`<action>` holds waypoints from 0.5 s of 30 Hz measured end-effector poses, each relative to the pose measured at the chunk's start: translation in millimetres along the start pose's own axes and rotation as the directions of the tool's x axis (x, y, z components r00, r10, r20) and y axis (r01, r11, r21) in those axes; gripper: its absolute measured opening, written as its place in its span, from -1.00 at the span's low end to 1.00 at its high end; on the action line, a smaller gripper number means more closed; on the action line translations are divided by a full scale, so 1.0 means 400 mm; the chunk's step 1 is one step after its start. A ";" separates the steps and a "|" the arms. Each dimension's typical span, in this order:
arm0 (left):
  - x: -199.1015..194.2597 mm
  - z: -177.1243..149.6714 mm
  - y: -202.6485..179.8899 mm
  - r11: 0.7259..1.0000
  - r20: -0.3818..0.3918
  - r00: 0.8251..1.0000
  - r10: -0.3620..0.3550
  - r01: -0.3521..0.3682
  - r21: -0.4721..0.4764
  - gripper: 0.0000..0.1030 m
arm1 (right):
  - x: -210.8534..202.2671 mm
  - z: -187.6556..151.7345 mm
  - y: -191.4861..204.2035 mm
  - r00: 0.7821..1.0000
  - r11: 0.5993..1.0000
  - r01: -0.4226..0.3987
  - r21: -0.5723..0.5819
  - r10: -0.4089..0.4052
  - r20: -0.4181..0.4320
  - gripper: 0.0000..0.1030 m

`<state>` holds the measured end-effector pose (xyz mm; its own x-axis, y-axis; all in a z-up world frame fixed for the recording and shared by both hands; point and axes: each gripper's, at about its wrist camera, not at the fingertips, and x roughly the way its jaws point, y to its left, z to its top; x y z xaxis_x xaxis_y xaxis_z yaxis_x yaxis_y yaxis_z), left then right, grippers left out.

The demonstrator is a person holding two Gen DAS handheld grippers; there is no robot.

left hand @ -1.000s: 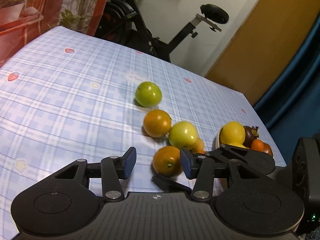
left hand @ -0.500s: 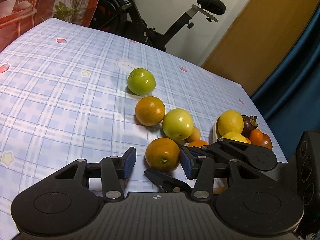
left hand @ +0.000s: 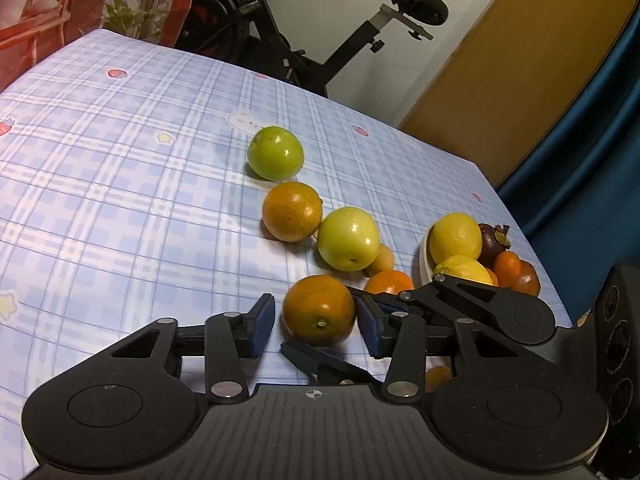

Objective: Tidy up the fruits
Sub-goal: 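Close the left gripper around the dark orange and lift it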

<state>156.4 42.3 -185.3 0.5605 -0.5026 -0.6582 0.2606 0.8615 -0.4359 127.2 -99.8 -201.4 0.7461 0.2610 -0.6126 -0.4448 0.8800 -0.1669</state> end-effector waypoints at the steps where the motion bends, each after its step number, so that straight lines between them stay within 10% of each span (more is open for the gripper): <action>1: 0.001 -0.002 -0.003 1.000 0.000 1.000 0.002 -0.002 0.006 -0.15 | -0.001 0.000 0.002 1.000 1.000 -0.001 -0.001 0.001 0.000 -0.13; 15: -0.034 0.021 -0.112 0.994 0.049 0.998 -0.027 0.022 0.103 -0.15 | -0.100 0.007 -0.029 0.996 0.997 0.044 0.069 -0.049 0.075 -0.13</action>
<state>143.7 11.2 -151.6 0.5907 -0.5219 -0.6154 0.3527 0.8529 -0.3848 103.8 -119.3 -172.9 0.8020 0.2469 -0.5439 -0.3767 0.9157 -0.1397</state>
